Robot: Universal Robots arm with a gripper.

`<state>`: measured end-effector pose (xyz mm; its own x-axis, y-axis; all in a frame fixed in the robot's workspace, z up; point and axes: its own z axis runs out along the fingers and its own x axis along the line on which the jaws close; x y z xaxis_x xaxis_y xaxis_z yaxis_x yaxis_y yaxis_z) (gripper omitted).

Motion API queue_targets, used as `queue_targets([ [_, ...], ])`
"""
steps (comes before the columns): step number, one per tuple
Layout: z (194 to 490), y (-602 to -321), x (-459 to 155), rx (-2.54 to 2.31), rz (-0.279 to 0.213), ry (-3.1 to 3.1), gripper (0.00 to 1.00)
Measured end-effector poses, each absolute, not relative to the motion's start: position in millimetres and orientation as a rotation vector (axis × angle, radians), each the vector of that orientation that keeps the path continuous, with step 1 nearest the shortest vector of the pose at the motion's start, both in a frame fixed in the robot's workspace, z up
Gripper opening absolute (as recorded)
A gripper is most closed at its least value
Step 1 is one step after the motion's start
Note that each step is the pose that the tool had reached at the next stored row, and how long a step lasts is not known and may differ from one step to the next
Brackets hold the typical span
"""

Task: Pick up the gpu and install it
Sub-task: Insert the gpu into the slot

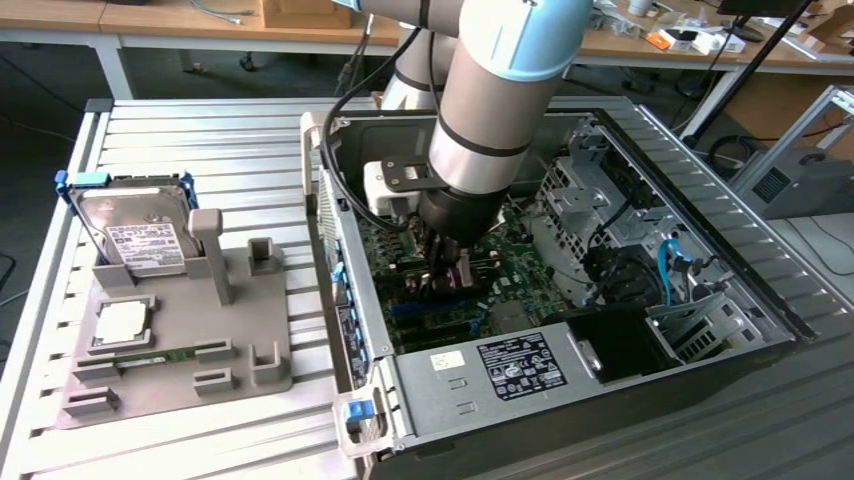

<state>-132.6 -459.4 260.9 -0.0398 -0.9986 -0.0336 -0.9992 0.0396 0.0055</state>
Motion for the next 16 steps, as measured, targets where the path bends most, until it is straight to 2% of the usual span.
queue_targets([
  [16,258.5,-458.2,-132.5,-2.167,0.042,2.247,0.27],
])
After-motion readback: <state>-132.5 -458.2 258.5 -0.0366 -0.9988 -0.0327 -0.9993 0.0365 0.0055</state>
